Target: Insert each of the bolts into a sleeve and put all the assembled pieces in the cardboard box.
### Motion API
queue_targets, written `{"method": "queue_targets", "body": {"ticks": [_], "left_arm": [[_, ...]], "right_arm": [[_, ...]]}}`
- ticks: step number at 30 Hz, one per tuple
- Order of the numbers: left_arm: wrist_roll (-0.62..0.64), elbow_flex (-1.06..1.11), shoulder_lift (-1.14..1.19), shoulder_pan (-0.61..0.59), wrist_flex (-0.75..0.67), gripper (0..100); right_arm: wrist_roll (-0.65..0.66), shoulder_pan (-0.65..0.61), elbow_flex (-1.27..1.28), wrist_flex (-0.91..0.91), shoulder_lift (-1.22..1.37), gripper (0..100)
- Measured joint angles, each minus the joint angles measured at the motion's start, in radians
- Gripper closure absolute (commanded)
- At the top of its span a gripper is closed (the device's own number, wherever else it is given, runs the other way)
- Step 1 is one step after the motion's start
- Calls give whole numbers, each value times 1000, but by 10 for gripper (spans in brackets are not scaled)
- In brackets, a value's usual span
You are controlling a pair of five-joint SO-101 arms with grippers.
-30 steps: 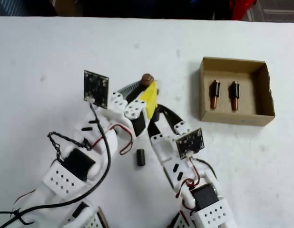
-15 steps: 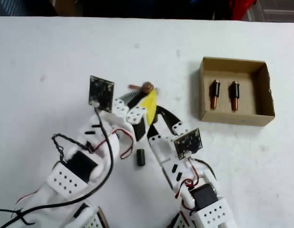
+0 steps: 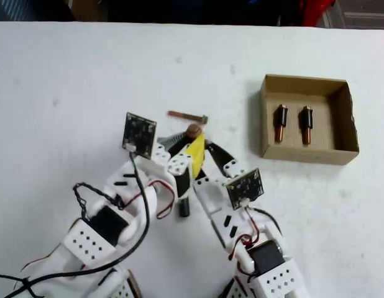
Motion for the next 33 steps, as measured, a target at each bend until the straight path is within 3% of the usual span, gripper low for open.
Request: {"method": "queue_targets", "body": {"ticks": [3, 6, 15, 27, 33], "left_arm": [[-2, 6, -18, 0, 0, 800], [-2, 14, -21, 2, 0, 751], [-3, 28, -35, -2, 0, 752], [-3, 9, -38, -98, -17, 752], [-3, -100, -38, -178, -3, 753]], "right_arm": [[2, 0, 0, 0, -2, 983], [0, 5, 0, 0, 0, 983], [0, 3, 0, 2, 0, 983], [2, 6, 0, 2, 0, 983], [2, 86, 0, 9, 0, 983]]}}
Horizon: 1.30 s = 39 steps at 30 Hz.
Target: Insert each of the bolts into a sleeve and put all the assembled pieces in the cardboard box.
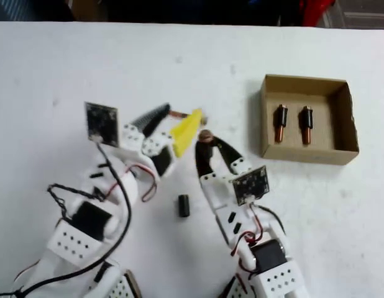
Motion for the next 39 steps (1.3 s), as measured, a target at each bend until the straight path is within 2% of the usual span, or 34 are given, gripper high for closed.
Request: {"method": "queue_targets", "body": {"ticks": [3, 8, 11, 15, 23, 30, 39], "left_arm": [[-29, -98, 0, -48, 121, 810], [-135, -285, 0, -127, 440, 986], [-187, -394, 0, -170, 601, 955], [-207, -489, -20, -222, 724, 977], [-249, -494, -290, -304, 842, 979], [-281, -321, -440, -402, 862, 979], [-341, -92, -706, -414, 862, 979]], "right_arm": [[0, 31, 0, 44, 0, 983], [0, 34, 0, 46, 0, 983], [0, 32, 0, 48, 0, 983], [0, 31, 0, 55, 0, 983], [0, 31, 0, 57, 0, 983], [0, 35, 0, 83, 0, 983], [0, 38, 0, 83, 0, 983]]}}
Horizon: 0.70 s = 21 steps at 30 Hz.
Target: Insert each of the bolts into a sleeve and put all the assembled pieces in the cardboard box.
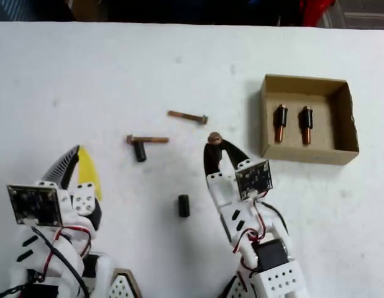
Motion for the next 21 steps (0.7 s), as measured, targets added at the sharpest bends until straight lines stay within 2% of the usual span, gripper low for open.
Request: {"method": "queue_targets", "body": {"ticks": [7, 13, 21], "left_arm": [[-2, 78, -20, 0, 0, 979], [-2, 213, -20, 0, 0, 979], [-2, 422, -20, -2, 0, 978]], "right_arm": [[6, 5, 0, 26, 0, 983], [141, 31, 0, 31, 0, 983], [163, 40, 0, 51, 0, 983]]}}
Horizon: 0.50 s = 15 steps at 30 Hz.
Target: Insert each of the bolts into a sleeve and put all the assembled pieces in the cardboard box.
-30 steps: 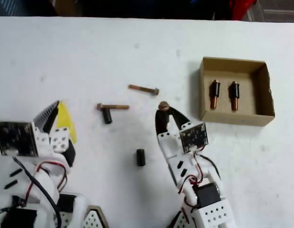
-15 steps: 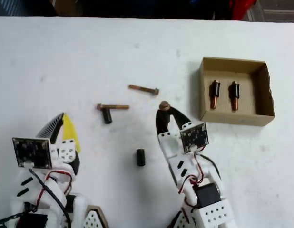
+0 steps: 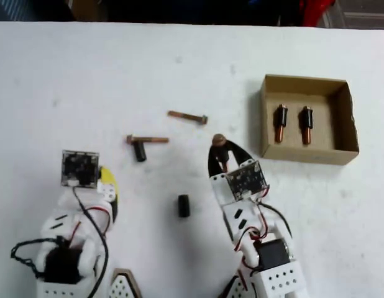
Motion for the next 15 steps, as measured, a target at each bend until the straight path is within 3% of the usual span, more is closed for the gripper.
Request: {"method": "queue_targets", "body": {"ticks": [9, 15], "left_arm": [[-3, 167, 6, 0, 0, 978], [-80, 192, 3, 0, 64, 978]], "right_arm": [[6, -2, 0, 0, 0, 983], [6, -2, 0, 0, 0, 983]]}}
